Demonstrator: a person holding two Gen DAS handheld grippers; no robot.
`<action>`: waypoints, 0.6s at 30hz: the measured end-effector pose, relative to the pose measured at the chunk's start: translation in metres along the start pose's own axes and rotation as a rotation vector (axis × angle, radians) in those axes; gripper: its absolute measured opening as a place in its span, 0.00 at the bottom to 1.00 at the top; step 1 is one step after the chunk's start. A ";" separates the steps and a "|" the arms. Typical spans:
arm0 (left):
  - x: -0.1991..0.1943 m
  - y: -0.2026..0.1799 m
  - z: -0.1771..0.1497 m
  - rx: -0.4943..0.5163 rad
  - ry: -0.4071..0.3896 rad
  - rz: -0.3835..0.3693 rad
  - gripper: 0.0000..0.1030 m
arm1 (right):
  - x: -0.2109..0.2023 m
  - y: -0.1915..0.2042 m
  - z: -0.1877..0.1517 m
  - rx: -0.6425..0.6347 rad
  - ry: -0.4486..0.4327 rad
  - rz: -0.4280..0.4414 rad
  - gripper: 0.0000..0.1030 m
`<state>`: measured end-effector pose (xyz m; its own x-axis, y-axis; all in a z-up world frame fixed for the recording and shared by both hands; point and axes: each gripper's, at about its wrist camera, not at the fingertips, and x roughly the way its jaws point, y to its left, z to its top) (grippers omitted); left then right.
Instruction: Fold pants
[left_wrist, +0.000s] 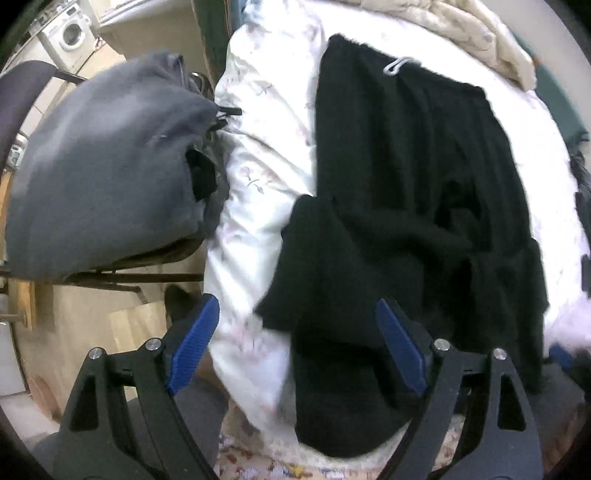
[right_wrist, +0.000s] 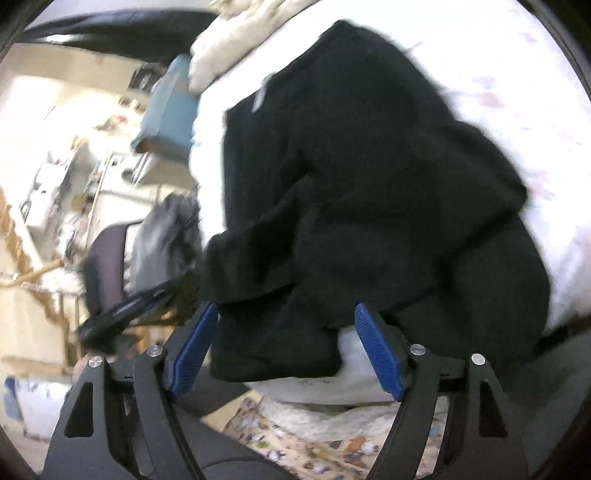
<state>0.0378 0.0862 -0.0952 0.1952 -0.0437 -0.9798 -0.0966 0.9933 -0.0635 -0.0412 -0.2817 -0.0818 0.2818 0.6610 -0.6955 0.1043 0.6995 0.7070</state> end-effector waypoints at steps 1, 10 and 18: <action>0.010 0.002 0.006 -0.006 0.001 -0.003 0.82 | 0.009 0.004 0.001 0.018 0.027 0.053 0.77; 0.043 0.051 0.005 -0.198 0.027 -0.107 0.82 | 0.151 0.009 -0.009 0.280 0.172 0.262 0.77; -0.003 0.063 0.028 -0.277 -0.204 -0.127 0.82 | 0.198 0.001 -0.003 0.357 0.036 0.296 0.27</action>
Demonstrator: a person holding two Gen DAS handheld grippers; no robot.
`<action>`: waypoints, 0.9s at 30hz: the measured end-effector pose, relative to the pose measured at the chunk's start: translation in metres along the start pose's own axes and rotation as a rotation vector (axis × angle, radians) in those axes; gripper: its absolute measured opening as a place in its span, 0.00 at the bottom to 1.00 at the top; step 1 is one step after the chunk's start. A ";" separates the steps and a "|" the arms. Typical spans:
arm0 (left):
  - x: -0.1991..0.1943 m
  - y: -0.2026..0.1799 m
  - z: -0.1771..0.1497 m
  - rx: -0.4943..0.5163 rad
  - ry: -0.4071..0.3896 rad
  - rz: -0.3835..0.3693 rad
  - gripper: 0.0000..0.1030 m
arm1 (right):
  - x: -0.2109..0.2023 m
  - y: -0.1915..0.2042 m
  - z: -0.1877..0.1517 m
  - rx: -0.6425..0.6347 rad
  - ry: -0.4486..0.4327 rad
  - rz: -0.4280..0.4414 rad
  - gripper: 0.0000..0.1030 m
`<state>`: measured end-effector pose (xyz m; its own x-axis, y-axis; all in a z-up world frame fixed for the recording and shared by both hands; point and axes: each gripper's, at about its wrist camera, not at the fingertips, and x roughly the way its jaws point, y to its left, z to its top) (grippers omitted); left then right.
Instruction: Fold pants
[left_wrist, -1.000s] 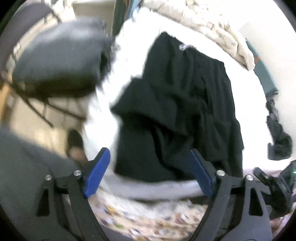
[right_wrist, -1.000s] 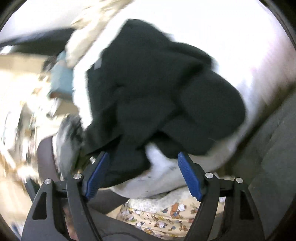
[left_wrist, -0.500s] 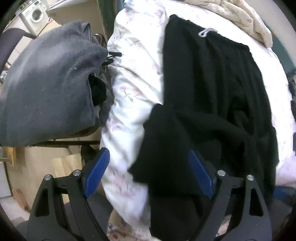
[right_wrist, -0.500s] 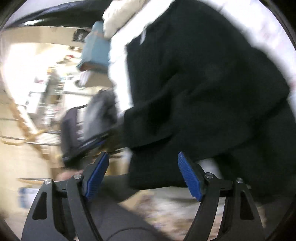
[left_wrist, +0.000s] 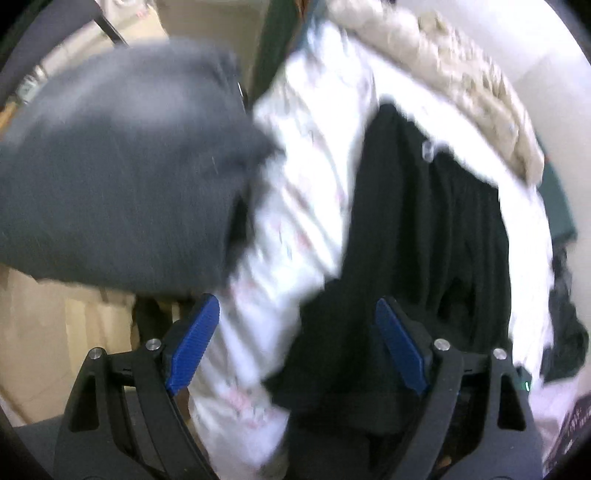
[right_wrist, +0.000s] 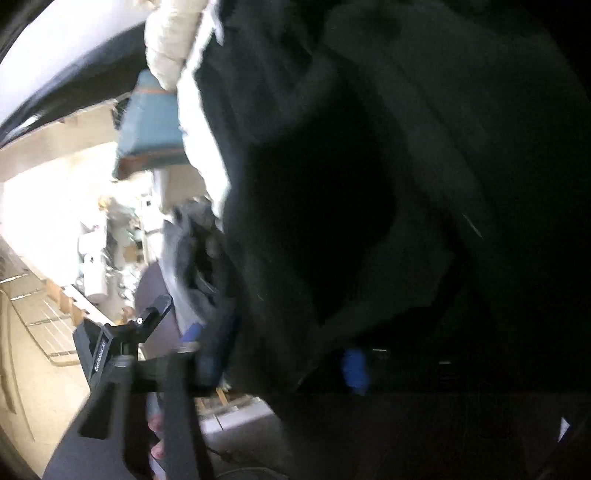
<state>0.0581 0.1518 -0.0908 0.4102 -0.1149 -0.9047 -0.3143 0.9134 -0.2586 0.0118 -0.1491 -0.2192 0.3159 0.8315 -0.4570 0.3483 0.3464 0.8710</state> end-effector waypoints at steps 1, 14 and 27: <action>-0.014 0.002 0.006 -0.022 -0.086 0.034 0.82 | -0.006 0.011 0.001 -0.031 -0.031 0.011 0.22; -0.067 0.015 0.032 -0.190 -0.411 0.095 0.82 | 0.020 0.143 0.125 -0.305 -0.154 -0.169 0.23; -0.039 0.018 0.040 -0.172 -0.270 0.131 0.82 | 0.020 0.200 0.176 -0.447 0.052 -0.264 0.77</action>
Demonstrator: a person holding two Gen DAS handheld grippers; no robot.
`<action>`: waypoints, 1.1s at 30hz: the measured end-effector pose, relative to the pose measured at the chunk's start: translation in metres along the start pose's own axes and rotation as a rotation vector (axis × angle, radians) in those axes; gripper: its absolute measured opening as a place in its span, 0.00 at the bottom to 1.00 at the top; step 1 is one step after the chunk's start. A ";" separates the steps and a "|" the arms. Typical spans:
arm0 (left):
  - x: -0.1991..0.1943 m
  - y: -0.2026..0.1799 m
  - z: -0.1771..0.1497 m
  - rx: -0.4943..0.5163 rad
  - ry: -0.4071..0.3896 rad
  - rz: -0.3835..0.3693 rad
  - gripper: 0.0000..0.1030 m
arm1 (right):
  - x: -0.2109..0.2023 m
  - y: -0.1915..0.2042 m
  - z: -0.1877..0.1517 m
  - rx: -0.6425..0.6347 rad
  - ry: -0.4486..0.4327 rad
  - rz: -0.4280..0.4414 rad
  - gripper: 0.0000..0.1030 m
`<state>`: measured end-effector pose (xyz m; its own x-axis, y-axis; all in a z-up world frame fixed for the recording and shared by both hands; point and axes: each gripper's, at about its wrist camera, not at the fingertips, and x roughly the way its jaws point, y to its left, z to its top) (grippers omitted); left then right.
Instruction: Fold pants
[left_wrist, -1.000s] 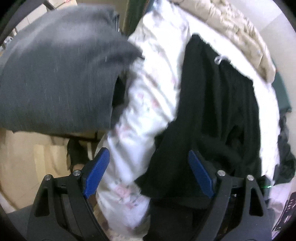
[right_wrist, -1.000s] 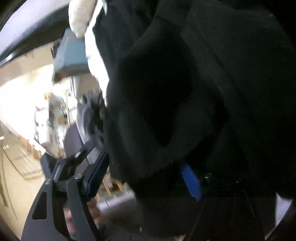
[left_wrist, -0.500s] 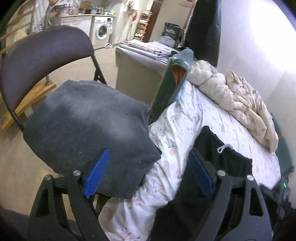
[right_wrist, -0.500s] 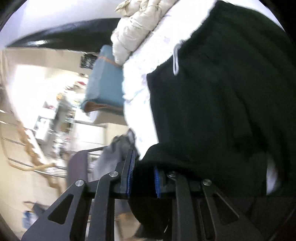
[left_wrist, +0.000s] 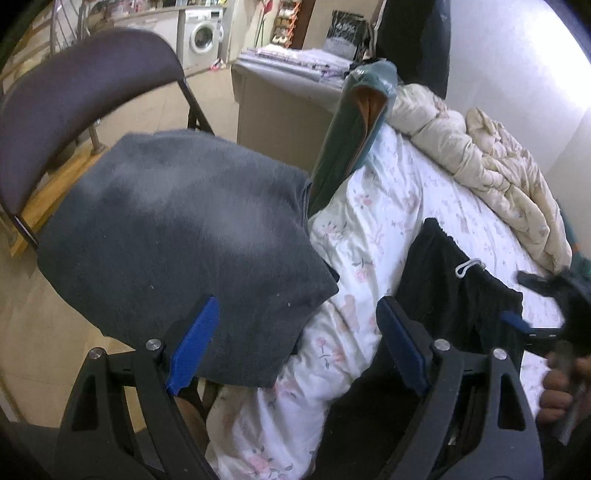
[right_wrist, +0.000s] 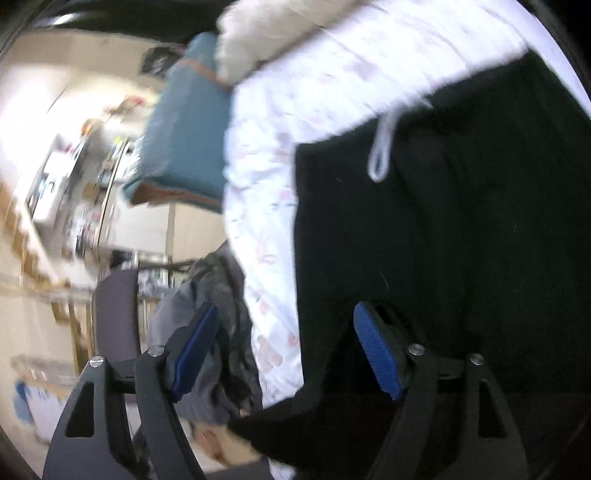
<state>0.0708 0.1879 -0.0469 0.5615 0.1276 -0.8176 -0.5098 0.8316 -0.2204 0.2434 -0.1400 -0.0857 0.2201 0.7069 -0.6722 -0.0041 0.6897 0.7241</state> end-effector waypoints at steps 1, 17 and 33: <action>0.003 0.000 0.000 -0.003 0.013 -0.004 0.82 | -0.010 0.004 0.000 -0.029 0.012 0.001 0.78; 0.015 -0.107 -0.089 0.542 0.345 -0.255 0.82 | -0.094 -0.045 -0.127 -0.395 -0.032 -0.340 0.81; 0.064 -0.129 -0.085 0.316 0.404 -0.206 0.42 | -0.052 -0.062 -0.130 -0.437 0.000 -0.342 0.73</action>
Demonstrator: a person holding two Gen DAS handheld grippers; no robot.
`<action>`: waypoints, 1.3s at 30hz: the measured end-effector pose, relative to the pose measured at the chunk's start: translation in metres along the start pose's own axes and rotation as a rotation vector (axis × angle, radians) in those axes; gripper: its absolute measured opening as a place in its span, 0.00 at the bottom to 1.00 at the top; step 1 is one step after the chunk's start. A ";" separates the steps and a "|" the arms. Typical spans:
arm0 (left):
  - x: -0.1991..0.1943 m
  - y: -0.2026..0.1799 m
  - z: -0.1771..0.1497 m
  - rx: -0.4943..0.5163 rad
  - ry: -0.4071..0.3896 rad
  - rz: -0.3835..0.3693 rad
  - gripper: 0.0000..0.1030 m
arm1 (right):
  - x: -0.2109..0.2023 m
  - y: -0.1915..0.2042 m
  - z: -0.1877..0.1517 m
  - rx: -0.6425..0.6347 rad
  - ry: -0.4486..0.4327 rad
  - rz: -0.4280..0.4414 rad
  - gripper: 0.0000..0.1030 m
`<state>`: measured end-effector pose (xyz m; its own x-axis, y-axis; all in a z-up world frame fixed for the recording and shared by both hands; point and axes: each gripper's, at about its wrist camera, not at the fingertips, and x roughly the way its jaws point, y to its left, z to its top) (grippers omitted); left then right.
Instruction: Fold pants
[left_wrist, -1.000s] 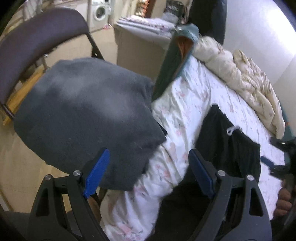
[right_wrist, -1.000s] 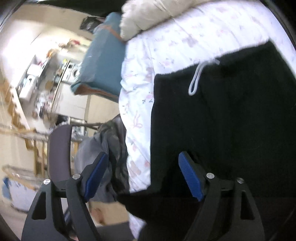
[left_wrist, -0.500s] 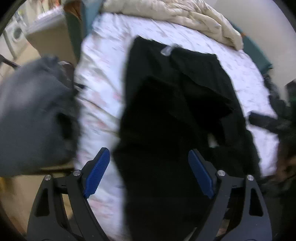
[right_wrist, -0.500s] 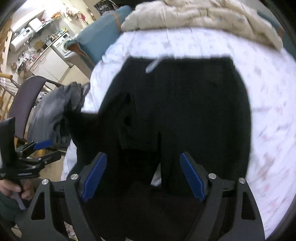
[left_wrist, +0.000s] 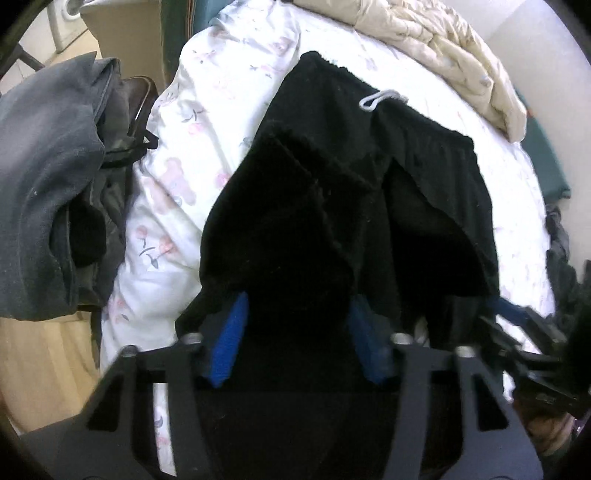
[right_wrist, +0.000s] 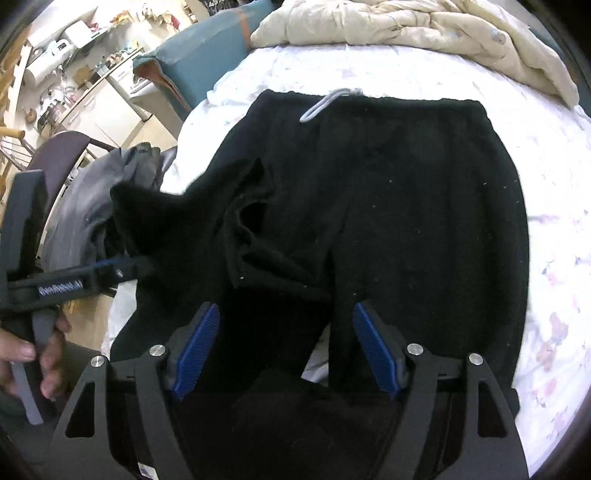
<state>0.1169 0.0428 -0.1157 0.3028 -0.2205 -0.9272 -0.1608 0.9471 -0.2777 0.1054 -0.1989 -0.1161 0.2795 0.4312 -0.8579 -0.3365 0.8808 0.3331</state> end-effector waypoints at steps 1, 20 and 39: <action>-0.002 -0.001 0.000 0.018 -0.009 -0.006 0.34 | 0.003 -0.001 0.000 0.005 0.000 0.004 0.71; -0.006 0.059 0.097 -0.166 -0.252 0.079 0.08 | 0.011 -0.121 0.037 0.485 -0.168 0.103 0.08; 0.082 0.086 0.092 -0.157 -0.019 0.144 0.67 | 0.012 -0.137 0.029 0.602 -0.137 0.183 0.60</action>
<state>0.2142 0.1279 -0.1923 0.2836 -0.0792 -0.9557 -0.3477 0.9202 -0.1795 0.1808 -0.3083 -0.1605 0.3912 0.5705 -0.7221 0.1633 0.7292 0.6646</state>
